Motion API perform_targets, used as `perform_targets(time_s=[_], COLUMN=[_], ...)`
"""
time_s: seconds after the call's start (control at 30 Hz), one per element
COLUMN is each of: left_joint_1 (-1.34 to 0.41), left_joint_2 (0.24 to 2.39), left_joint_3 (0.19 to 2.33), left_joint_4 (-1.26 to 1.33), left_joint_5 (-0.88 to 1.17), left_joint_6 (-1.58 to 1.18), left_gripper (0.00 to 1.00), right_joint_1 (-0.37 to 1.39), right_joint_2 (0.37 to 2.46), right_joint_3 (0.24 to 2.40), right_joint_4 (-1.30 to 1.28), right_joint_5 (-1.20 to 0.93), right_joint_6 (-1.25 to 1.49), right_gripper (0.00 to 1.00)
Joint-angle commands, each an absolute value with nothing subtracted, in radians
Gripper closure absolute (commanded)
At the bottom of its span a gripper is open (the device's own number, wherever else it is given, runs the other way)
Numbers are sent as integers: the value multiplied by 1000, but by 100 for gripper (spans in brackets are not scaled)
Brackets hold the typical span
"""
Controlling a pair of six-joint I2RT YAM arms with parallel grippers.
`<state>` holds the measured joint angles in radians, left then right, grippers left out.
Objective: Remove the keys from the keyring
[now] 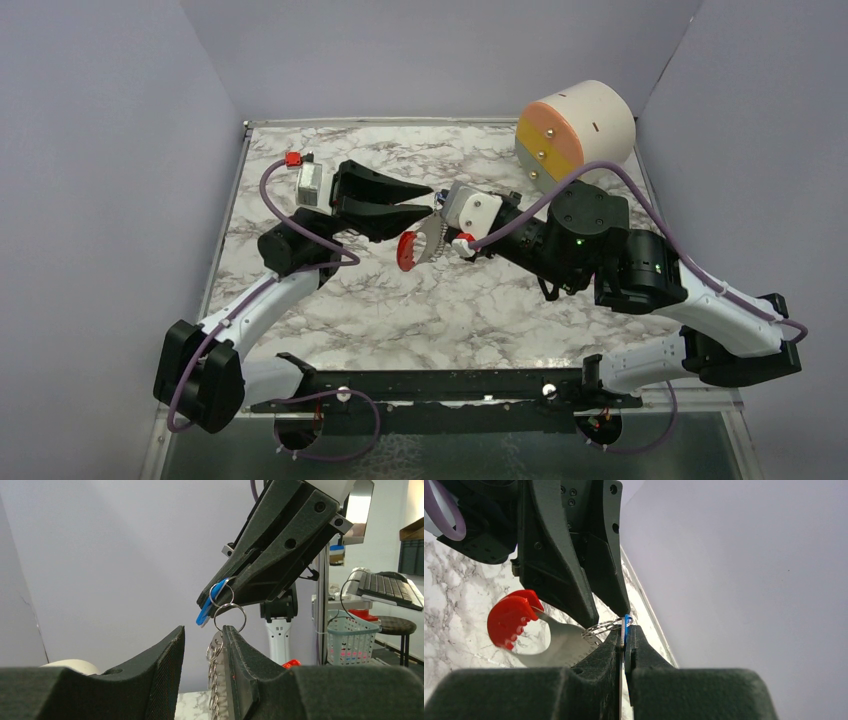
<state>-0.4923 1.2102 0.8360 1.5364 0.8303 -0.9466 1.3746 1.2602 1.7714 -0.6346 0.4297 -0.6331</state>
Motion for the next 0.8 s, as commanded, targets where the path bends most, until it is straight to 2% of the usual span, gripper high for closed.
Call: perform_targets(time_s=[0.0,0.77], left_joint_1=[-495,-495], left_joint_2=[1197,1251], left_joint_3=[842,864], left_joint_4=[1640,1758], left_joint_5=[826,800], left_joint_6=[-943,-1062], left_gripper=[64,64], right_joint_1=[1380,1381], right_joint_2=[1239,1255], right_joint_3=[1769,1765], right_joint_4=[-578,-586], right_joint_5=[445,428], right_joint_6=[-627,-617], right_gripper=[99,99])
